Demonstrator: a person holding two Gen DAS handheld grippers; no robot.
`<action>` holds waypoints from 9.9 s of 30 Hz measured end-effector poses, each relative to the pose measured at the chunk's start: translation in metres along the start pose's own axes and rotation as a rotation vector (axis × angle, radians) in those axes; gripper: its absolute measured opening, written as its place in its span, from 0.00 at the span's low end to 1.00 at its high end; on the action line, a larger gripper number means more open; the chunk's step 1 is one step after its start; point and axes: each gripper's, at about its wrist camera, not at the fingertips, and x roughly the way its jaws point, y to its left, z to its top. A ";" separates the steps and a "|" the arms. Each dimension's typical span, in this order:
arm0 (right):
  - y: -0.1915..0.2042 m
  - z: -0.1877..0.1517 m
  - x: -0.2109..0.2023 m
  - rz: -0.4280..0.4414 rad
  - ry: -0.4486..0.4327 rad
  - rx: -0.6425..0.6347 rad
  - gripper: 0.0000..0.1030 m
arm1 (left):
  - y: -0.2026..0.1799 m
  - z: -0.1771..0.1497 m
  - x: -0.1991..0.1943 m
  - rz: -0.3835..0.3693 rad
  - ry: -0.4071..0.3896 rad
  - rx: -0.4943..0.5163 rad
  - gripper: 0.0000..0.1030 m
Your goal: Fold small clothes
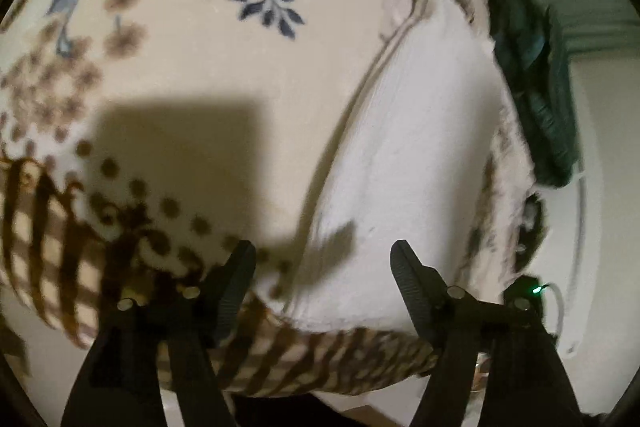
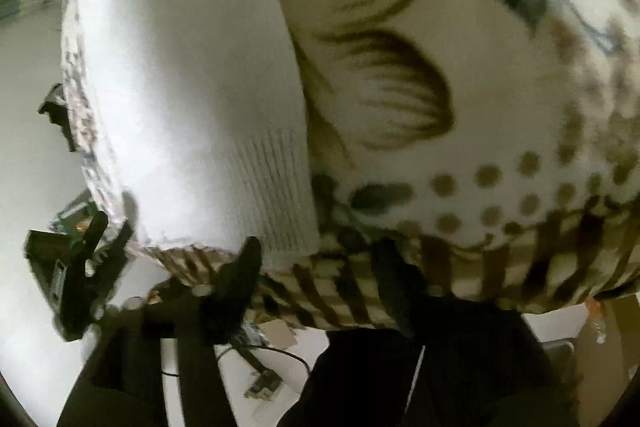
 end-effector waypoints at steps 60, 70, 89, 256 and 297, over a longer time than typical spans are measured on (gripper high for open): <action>0.161 0.387 -0.237 0.274 -0.444 -0.021 0.57 | -0.220 0.347 0.101 -0.078 -0.134 0.252 0.58; 0.172 0.377 -0.195 0.009 -0.420 -0.204 0.07 | -0.234 0.331 0.152 0.081 -0.071 0.456 0.05; 0.201 0.436 -0.197 -0.098 -0.380 -0.198 0.09 | -0.182 0.364 0.139 0.018 -0.049 0.189 0.25; 0.117 0.379 -0.080 0.414 -0.002 -0.145 0.92 | -0.156 0.297 0.176 -0.291 0.081 0.093 0.42; 0.347 0.495 -0.150 -0.322 -0.512 -0.345 0.92 | -0.297 0.525 0.174 0.231 -0.240 0.460 0.47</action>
